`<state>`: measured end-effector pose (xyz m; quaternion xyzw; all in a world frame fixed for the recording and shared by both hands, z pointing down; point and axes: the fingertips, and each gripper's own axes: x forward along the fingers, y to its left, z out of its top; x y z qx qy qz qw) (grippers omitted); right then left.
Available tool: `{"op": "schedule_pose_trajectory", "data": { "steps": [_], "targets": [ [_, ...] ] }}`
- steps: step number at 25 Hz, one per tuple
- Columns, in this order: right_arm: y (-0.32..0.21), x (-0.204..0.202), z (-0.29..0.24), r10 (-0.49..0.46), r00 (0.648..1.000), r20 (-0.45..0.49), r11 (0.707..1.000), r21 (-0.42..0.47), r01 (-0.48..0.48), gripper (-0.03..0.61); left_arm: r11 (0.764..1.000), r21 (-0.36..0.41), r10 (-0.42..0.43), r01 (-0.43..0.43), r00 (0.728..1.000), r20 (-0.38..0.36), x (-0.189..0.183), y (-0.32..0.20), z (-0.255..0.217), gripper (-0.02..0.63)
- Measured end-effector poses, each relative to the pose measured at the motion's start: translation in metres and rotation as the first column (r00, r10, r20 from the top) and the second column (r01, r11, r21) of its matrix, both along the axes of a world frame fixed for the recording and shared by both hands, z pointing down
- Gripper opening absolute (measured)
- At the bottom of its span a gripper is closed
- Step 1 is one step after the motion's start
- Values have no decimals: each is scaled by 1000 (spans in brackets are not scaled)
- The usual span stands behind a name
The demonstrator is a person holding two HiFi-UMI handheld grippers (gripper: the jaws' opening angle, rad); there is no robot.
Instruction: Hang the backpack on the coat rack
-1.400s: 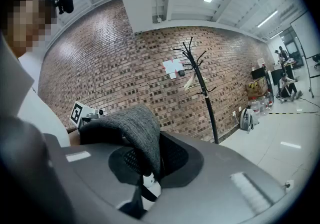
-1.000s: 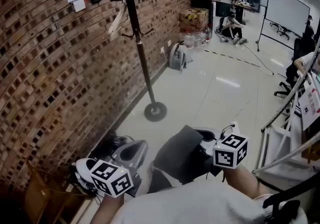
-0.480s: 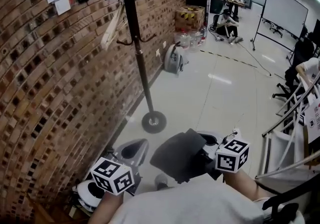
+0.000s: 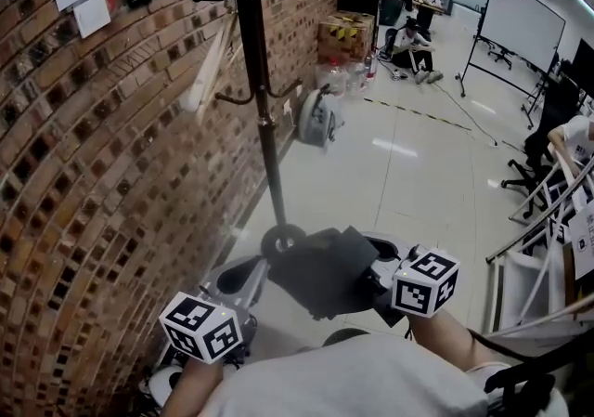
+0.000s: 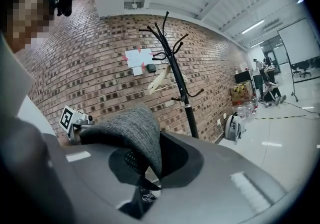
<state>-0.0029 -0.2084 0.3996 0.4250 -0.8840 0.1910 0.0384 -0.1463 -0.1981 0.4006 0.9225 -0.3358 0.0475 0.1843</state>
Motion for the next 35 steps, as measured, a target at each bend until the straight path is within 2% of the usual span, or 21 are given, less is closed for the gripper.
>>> {"op": "schedule_pose_trajectory", "data": {
  "steps": [6, 12, 20, 31, 35],
  "targets": [
    [-55, -11, -1, -4, 1000, 3, 1000, -23, 4, 25, 999, -38, -32, 31, 999, -10, -17, -33, 14, 2],
    [-103, -22, 9, -26, 1000, 17, 998, -57, 27, 25, 997, -35, -63, 64, 998, 19, -23, -79, 12, 2],
    [-169, -32, 17, -63, 998, 25, 995, -81, 65, 25, 991, -93, -89, 92, 996, 30, -23, -143, 31, 2],
    [-259, -45, -11, -92, 995, 28, 993, -67, 93, 25, 988, -34, -152, 153, 987, 48, -32, -204, 5, 2],
    [-293, -50, -21, -74, 997, 30, 993, -93, 76, 26, 984, -37, -171, 173, 984, 50, -35, -216, 3, 2]
  ]
}}
